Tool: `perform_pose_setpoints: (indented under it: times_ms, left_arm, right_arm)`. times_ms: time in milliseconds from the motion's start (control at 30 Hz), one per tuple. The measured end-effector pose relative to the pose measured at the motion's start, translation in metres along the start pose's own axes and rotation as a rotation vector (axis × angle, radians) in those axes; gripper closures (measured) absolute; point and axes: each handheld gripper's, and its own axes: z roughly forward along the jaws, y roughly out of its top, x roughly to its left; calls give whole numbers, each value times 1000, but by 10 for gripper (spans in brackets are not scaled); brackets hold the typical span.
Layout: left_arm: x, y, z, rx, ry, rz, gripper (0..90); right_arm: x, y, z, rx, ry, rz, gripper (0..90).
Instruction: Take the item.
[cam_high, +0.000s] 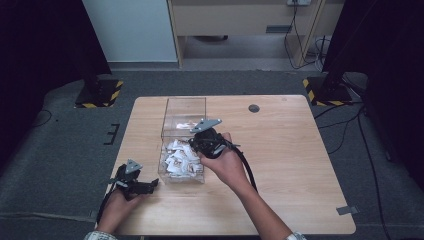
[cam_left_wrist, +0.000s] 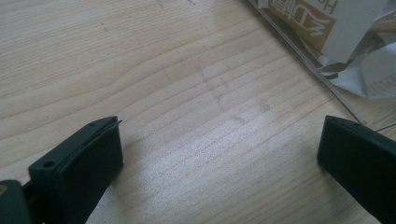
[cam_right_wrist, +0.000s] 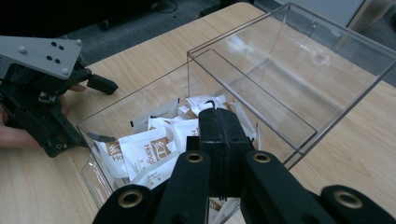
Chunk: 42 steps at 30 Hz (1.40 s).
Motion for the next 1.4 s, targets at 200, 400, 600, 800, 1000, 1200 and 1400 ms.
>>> perform_pose_setpoints:
  times_ms: [200, 400, 600, 800, 1000, 1200, 1400]
  left_arm:
    - [0, 0, 0, 0, 0, 0, 0]
    - [0, 0, 0, 0, 0, -1, 0]
    - [0, 0, 0, 0, 0, 0, 0]
    - [0, 0, 0, 0, 0, 0, 0]
    - [0, 0, 0, 0, 0, 0, 0]
    - [0, 0, 0, 0, 0, 0, 0]
    - [0, 0, 0, 0, 0, 0, 0]
  right_arm:
    - [-4, 0, -7, -11, -9, 10, 900]
    - [-10, 0, -21, -40, -10, 24, 900]
    - [-18, -1, -33, -53, -25, 30, 900]
    - [-27, -7, -41, -49, -49, 40, 900]
    - [-38, -18, -43, -37, -68, 51, 900]
    - [-55, -32, -45, -23, -107, 85, 900]
    - [-71, -45, -46, -12, -132, 123, 900]
